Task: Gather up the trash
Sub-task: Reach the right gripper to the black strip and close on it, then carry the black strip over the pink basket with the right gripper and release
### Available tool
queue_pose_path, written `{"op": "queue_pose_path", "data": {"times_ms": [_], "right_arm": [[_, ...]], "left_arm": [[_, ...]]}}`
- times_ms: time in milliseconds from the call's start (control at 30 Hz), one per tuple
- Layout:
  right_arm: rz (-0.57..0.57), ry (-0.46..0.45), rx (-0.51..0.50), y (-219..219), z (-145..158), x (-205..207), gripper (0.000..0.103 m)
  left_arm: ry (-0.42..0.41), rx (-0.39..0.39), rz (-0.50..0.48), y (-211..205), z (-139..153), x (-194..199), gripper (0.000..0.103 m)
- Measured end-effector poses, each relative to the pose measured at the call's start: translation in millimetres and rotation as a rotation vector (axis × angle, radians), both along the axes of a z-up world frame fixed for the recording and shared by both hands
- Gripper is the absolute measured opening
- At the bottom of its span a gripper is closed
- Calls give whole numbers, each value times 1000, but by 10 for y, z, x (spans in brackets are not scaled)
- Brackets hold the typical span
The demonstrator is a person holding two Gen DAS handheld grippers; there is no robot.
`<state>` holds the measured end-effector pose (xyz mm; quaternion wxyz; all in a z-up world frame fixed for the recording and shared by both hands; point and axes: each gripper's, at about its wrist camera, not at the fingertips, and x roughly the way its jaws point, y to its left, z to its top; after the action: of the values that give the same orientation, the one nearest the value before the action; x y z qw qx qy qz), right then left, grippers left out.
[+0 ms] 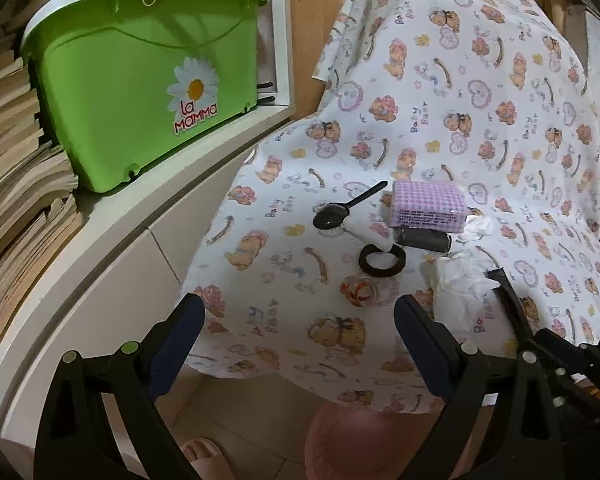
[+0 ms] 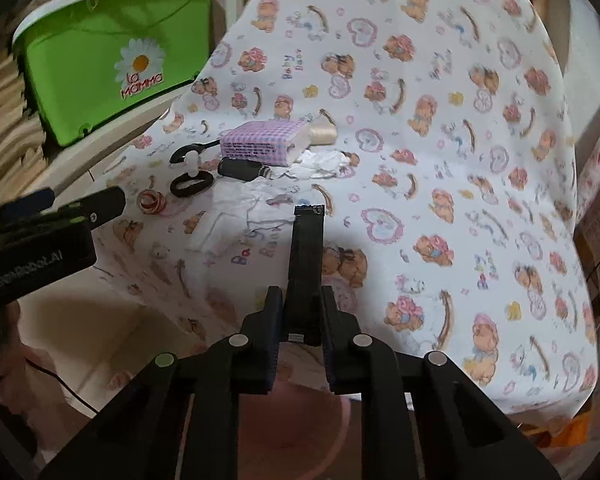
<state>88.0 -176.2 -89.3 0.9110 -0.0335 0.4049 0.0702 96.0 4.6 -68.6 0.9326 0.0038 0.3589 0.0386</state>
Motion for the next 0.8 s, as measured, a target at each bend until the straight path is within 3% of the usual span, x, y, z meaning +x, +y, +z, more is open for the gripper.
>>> {"op": "queue_pose_path", "data": {"times_ms": [133, 233, 400, 500, 533, 567, 800], "right_arm": [[-19, -25, 36, -147, 110, -22, 18], [-13, -19, 45, -220, 137, 0, 18], [-36, -29, 62, -390, 190, -25, 18], [-34, -56, 44, -436, 254, -52, 18], [-32, -65, 29, -438, 265, -57, 18], [-28, -72, 17, -440, 275, -68, 18], [-21, -88, 27, -505, 342, -133, 18]], "left_arm": [[-37, -91, -87, 18, 49, 47, 90], [-31, -113, -162, -59, 76, 189, 72], [59, -169, -167, -91, -77, 316, 52], [87, -152, -191, -142, -170, 338, 25], [94, -166, -199, -146, -191, 336, 9], [106, -178, -205, -153, -209, 333, 5], [17, -158, -212, -153, 46, 161, 4]]}}
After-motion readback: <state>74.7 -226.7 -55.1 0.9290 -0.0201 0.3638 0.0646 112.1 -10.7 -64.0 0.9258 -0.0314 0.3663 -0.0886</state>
